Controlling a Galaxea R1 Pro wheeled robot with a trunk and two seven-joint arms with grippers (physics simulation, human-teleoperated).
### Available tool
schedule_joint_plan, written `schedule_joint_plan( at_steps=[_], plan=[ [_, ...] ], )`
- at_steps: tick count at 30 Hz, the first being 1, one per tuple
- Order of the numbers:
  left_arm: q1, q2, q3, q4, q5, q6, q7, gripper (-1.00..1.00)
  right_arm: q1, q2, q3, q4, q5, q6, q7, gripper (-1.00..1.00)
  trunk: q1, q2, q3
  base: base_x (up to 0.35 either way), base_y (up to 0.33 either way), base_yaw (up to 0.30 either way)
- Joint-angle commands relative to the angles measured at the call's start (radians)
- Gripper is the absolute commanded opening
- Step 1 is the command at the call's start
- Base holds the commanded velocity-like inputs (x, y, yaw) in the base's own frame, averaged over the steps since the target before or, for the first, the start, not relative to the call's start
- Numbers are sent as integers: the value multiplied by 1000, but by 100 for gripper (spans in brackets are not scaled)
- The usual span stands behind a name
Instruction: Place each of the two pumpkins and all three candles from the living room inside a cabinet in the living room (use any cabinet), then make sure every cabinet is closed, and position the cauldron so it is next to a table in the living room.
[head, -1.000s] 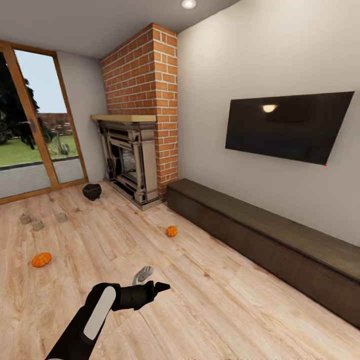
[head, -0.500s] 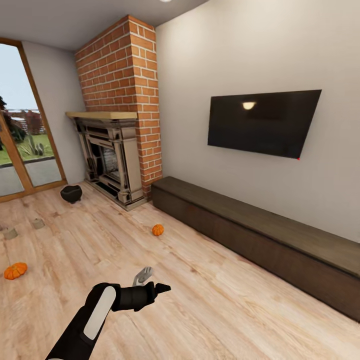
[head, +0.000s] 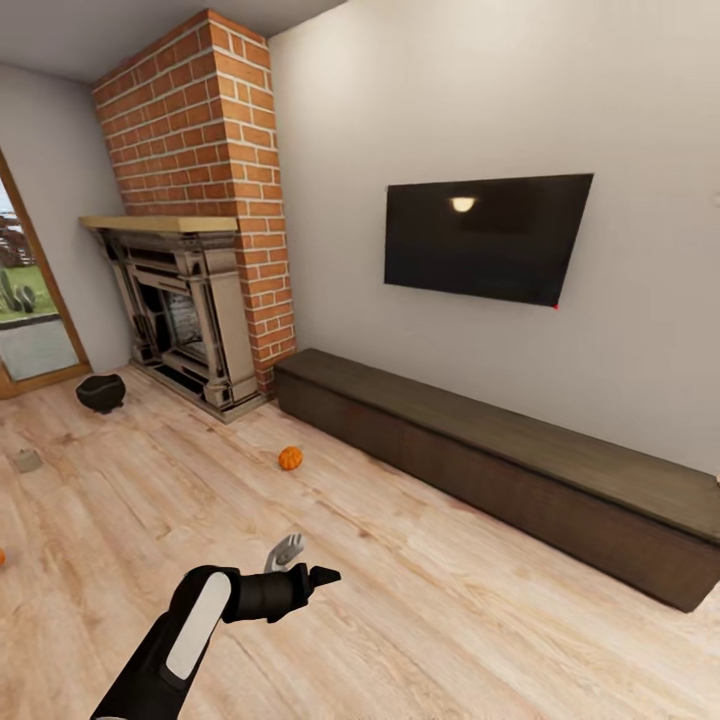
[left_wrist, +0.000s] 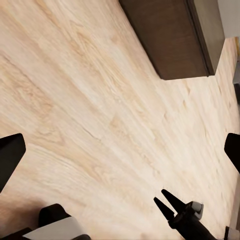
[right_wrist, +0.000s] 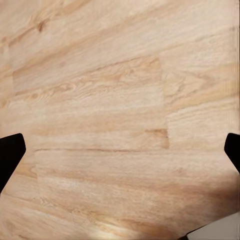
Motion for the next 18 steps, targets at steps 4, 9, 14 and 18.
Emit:
schedule_joint_plan(
  at_steps=[4,9,14,18],
  plan=[
    [-1,1,2,0,-10,4,-11,100,0,1,-4,0,-9,10,3,100,0,-1,-6,0,0,-201],
    [0,0,2,-1,-10,4,-10,100,0,2,-3,0,-8,9,4,100,0,-1,-12,0,0,-201],
    [0,0,0,-1,-11,4,-10,100,0,1,1,2,0,-22,-6,100,0,-1,-18,0,0,-202],
    [-1,0,2,-1,-10,4,-10,100,1,0,3,2,0,-33,-7,100,0,-1,-23,0,0,-202]
  ],
)
